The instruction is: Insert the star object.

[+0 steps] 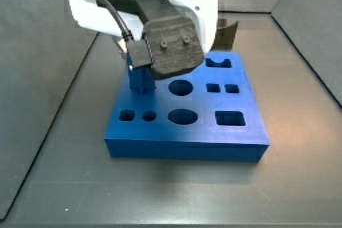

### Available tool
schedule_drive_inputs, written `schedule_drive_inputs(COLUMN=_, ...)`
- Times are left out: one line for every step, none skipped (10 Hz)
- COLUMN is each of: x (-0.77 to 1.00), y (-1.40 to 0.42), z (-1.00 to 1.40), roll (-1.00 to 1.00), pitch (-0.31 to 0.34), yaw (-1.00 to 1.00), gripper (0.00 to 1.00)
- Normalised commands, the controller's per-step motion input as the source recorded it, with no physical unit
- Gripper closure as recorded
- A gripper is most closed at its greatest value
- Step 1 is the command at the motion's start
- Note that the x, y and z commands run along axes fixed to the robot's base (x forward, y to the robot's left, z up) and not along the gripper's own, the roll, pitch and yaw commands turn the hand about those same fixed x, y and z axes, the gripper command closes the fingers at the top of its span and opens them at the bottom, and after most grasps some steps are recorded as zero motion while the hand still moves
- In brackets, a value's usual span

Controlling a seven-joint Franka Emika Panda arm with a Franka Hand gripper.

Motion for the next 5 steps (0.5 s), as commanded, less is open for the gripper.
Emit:
schedule_drive_inputs(x=0.00, y=0.00, z=-0.37, roll=0.00, pitch=-0.090, yaw=0.00, gripper=1.00)
schedule_drive_inputs(x=-0.02, y=0.00, z=-0.37, roll=0.00, pitch=-0.120, yaw=0.00, gripper=1.00)
schedule_drive_inputs(x=-0.08, y=0.00, z=-0.30, roll=-0.08, pitch=-0.219, yaw=0.00, gripper=1.00)
schedule_drive_inputs(x=-0.09, y=0.00, z=-0.27, roll=-0.14, pitch=-0.271, yaw=0.00, gripper=1.00)
schedule_drive_inputs(x=0.00, y=0.00, z=0.00, roll=0.00, pitch=0.000, yaw=0.00, gripper=1.00)
